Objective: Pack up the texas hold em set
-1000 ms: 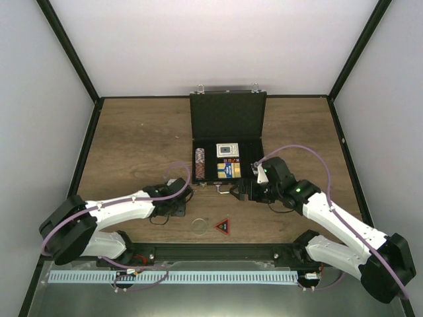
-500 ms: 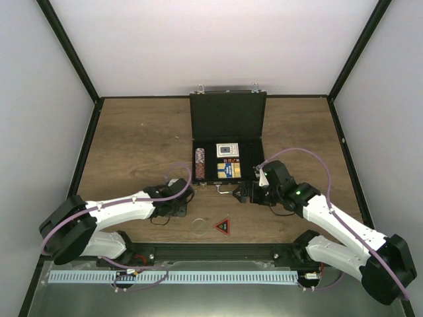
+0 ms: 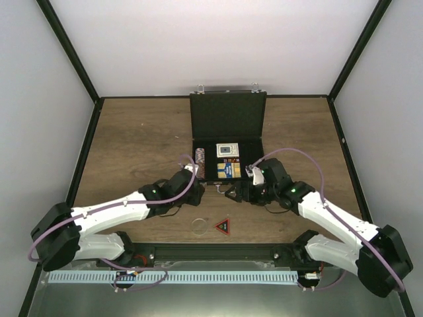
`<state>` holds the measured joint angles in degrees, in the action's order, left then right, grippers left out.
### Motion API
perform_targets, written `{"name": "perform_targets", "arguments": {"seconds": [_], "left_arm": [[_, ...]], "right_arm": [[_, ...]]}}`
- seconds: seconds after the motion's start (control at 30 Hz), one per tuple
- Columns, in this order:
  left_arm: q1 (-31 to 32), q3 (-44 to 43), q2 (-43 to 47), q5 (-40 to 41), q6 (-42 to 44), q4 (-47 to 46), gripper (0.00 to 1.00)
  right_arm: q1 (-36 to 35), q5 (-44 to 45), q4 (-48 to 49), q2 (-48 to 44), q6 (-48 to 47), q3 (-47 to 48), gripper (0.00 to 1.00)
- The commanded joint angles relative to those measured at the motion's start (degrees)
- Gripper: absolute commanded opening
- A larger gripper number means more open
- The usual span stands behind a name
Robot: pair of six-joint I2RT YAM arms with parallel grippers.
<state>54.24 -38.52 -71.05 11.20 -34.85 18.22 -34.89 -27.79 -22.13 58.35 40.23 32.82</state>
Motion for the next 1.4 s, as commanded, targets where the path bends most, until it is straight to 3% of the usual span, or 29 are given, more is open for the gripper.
{"name": "perform_targets", "arguments": {"seconds": [0.0,0.17,0.63,0.83,1.23,1.37], "left_arm": [[1.40,2.46,4.01,-4.48,8.86,-12.32,0.33],[4.25,6.51,8.20,-8.29,12.13,-20.43,0.34],[10.88,3.59,3.79,-7.30,16.77,-19.52,0.33],[13.09,2.55,2.14,-5.65,16.84,-20.84,0.33],[14.03,2.72,3.35,-3.00,16.66,-20.14,0.33],[14.07,2.43,3.50,-3.28,16.66,-19.70,0.33]], "right_arm": [[0.43,-9.19,6.20,1.39,2.49,1.28,0.91],[0.34,-13.88,9.10,5.08,2.73,2.27,0.80],[-0.98,-21.46,17.07,10.03,4.90,4.15,0.68],[-1.93,-21.56,13.83,11.84,1.97,5.46,0.64],[-5.07,-22.14,9.96,14.76,-1.19,5.52,0.39],[-5.54,-21.96,10.55,15.12,-0.87,5.78,0.37]]}}
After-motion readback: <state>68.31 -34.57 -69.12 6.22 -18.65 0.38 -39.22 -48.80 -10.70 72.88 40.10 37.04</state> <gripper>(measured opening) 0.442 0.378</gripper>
